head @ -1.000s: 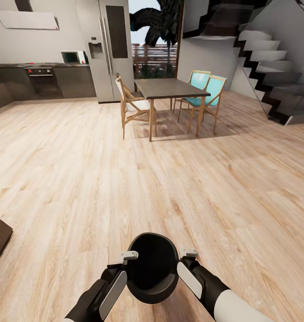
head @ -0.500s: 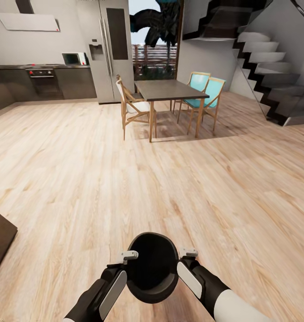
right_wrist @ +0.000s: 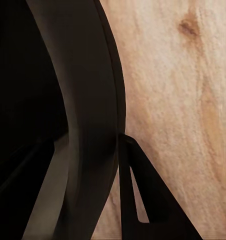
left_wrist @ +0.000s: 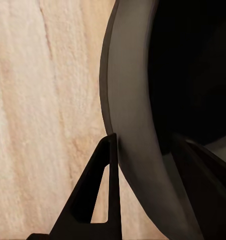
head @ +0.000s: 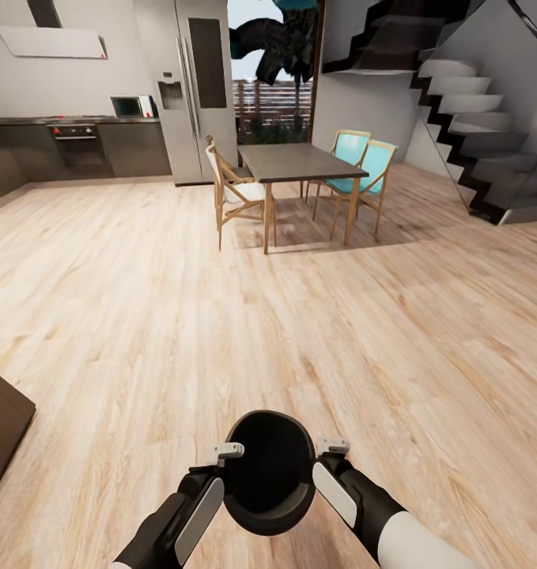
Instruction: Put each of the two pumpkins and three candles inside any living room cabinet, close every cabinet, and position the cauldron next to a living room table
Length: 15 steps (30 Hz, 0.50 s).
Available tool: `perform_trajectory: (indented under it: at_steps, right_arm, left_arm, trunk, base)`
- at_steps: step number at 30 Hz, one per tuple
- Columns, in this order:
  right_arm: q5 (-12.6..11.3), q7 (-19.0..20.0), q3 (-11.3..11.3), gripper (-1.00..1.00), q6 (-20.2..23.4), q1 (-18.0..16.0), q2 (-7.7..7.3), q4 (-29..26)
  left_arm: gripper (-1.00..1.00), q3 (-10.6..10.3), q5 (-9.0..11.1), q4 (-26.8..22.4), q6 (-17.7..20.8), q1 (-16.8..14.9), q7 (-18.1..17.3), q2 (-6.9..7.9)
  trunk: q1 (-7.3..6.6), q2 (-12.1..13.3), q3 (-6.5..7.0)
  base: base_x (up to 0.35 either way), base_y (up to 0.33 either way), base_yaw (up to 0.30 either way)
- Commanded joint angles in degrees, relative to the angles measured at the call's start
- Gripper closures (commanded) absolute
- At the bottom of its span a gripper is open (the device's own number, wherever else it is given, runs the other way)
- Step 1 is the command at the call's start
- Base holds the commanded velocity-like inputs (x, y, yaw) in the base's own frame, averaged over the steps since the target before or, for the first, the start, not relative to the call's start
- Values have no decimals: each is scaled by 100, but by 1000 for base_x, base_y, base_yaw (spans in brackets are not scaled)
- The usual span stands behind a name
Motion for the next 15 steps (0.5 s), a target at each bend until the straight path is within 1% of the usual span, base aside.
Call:
perform_trajectory:
  at_steps: [1, 15]
  right_arm:
    - [26, -47, 21, 100, 33, -5, -4, -7]
    - [25, -47, 21, 100, 33, -5, -4, -15]
  left_arm:
    - [100, -42, 257, -125, -64, -3, -7, -3]
    - [100, -49, 257, -125, -64, -5, -8, -3]
  trunk:
    - [-24, 39, 14]
    - [-331, 601, 266]
  base:
    - [0, 0, 0]
    - [0, 0, 0]
